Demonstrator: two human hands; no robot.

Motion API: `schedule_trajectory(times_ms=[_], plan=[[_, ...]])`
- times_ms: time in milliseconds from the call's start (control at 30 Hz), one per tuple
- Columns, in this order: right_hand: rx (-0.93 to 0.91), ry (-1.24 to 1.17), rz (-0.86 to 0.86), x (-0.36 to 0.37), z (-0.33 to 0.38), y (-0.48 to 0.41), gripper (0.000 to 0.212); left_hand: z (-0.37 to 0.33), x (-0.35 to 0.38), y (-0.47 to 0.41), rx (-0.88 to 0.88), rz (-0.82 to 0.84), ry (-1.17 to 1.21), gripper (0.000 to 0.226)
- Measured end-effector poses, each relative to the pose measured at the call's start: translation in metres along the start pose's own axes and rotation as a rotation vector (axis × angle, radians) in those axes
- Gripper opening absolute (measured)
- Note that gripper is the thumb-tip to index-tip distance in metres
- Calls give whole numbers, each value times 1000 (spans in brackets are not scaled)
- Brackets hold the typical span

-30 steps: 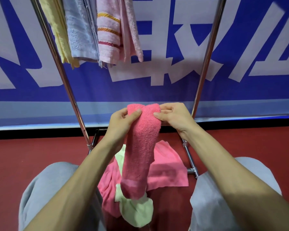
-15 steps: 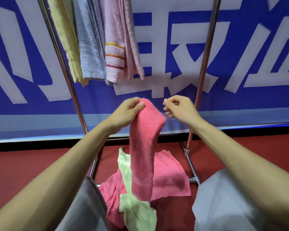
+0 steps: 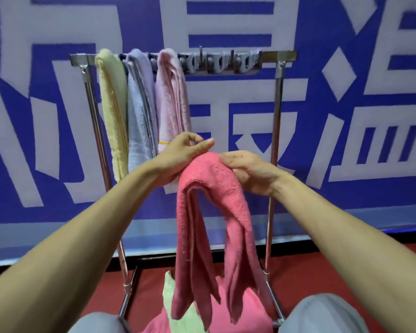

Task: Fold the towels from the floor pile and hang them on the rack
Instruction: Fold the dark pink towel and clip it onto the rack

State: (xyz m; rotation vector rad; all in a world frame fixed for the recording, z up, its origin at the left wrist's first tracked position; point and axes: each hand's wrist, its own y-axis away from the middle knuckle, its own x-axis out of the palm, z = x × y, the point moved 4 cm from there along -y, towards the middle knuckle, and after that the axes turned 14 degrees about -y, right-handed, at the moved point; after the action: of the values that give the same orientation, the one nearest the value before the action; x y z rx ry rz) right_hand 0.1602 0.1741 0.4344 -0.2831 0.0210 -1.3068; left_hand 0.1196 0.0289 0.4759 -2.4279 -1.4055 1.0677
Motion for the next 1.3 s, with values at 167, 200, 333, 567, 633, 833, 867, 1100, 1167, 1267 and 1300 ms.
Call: schedule_trajectory(times_ms=[167, 200, 333, 567, 633, 833, 867, 1100, 1167, 1267, 1300], plan=[[-159, -220, 8, 4, 52, -1, 22, -9, -17, -11, -193, 1, 271, 48], [-173, -230, 6, 6, 59, -2, 19, -11, -18, -12, -192, 22, 278, 47], [-219, -358, 23, 20, 86, -3, 12, -26, -11, -10, -112, 251, 302, 30], [-325, -526, -170, 2, 126, -15, 19, -36, -26, -36, -41, 345, 325, 41], [-328, -496, -216, -6, 135, -25, 20, -41, -33, -50, 2, 276, 299, 28], [-350, -499, -262, -32, 168, -73, 16, -60, -50, -112, 47, 56, 378, 18], [-353, -485, -278, -35, 173, -83, 13, -64, -54, -125, 44, 32, 365, 19], [-448, -424, -455, -48, 219, -155, 7, -91, -100, -199, 8, -306, 290, 59], [-503, -410, -548, -54, 232, -172, 13, -90, -116, -215, -21, -396, 214, 47], [-563, -174, -744, -63, 242, -187, 30, -92, -133, -234, -4, -461, 26, 10], [-573, -22, -816, -64, 242, -189, 34, -90, -136, -239, -14, -465, -76, 16]])
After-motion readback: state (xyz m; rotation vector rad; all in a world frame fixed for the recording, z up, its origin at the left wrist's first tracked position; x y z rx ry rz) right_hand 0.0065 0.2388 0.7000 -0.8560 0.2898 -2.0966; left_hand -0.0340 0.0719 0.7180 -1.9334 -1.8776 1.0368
